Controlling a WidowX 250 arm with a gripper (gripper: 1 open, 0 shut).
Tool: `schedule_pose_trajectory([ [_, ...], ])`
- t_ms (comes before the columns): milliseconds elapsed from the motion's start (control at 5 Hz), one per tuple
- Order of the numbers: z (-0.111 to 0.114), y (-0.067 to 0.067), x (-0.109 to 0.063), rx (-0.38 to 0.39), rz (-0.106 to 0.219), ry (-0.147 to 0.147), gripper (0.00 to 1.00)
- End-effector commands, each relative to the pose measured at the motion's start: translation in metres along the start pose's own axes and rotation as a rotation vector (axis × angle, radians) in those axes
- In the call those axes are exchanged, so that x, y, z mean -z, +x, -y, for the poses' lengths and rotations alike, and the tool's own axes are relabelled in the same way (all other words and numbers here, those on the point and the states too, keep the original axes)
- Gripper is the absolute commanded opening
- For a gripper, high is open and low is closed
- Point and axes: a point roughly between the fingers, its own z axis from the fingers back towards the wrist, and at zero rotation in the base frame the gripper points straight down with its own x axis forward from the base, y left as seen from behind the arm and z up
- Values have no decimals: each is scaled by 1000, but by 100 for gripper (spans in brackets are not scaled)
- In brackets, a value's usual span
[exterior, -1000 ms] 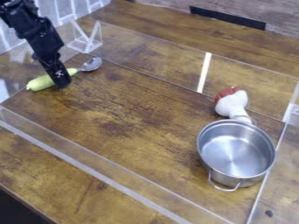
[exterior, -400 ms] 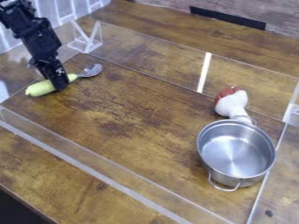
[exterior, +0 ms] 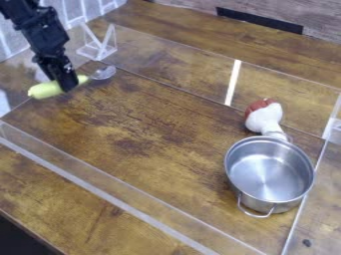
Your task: Move the green spoon to the right
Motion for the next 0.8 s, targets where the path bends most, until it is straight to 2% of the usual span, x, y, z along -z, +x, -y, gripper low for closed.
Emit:
schedule_pose_trajectory([
  [0,22,35,-69,-27,68,117,0],
  [200,51,50,-89,-127,82,147,0],
  [400,59,54,-96,-169,88,163,0],
  [600,72,61,-79,-204,104,156,0],
])
